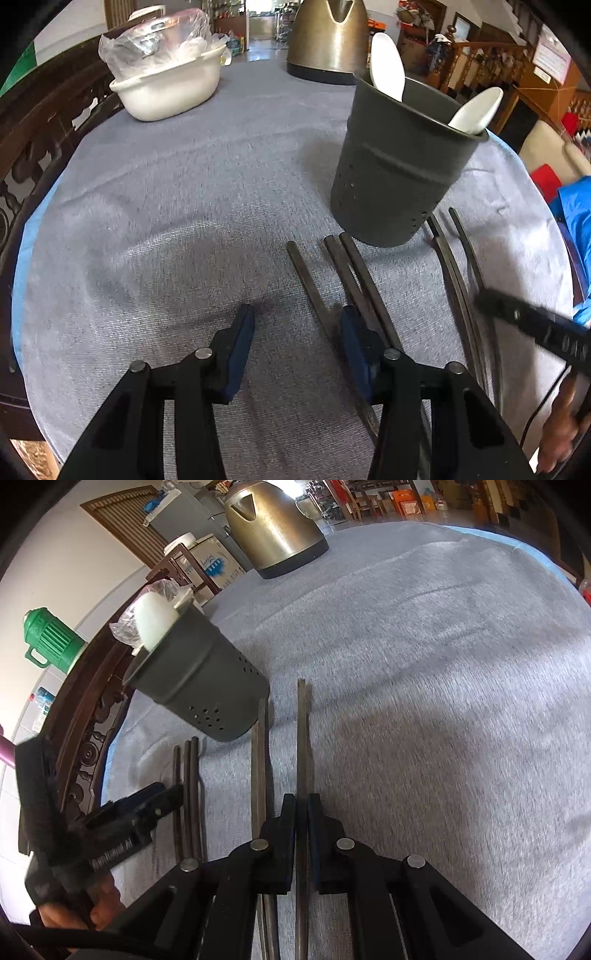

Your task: Organize utensils

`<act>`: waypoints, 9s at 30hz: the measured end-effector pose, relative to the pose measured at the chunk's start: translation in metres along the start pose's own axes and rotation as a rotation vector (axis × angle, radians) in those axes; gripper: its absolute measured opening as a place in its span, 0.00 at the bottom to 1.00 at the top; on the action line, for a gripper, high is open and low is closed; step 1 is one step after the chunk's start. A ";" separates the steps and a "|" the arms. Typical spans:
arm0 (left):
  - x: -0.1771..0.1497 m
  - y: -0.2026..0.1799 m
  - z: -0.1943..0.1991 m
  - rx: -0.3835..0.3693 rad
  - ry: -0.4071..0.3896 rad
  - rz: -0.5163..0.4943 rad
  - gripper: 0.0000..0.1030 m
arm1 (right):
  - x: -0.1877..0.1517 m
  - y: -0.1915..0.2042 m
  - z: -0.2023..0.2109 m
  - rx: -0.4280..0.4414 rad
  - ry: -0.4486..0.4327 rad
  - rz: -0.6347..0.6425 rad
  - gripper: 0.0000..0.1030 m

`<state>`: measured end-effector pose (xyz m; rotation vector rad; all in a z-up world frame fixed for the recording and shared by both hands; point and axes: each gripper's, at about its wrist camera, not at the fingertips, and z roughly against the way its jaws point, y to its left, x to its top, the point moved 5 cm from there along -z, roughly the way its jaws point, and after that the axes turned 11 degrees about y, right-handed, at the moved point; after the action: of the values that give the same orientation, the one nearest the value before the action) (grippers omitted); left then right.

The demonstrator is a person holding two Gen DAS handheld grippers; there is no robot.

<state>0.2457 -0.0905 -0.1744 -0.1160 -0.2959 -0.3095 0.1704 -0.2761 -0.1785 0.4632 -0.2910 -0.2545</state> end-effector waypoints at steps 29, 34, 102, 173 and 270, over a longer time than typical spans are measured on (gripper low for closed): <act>0.022 0.020 -0.008 -0.129 0.103 -0.066 0.08 | 0.050 0.020 -0.024 -0.202 0.096 0.099 0.07; 0.011 0.030 0.001 -0.131 0.069 -0.043 0.05 | 0.047 0.017 -0.013 -0.238 0.056 0.142 0.06; 0.019 0.012 0.172 -0.044 -0.619 0.090 0.73 | 0.079 0.086 0.133 0.160 -0.566 0.143 0.22; -0.208 -0.058 0.345 0.359 -0.632 0.002 0.89 | -0.221 0.093 0.255 -0.133 -0.669 0.196 0.66; -0.202 0.012 0.136 0.087 -0.221 0.107 0.89 | -0.118 0.029 0.090 -0.015 -0.215 0.031 0.36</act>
<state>0.0293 -0.0008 -0.1070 -0.0802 -0.5202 -0.1774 0.0359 -0.2506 -0.1136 0.4162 -0.5060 -0.2767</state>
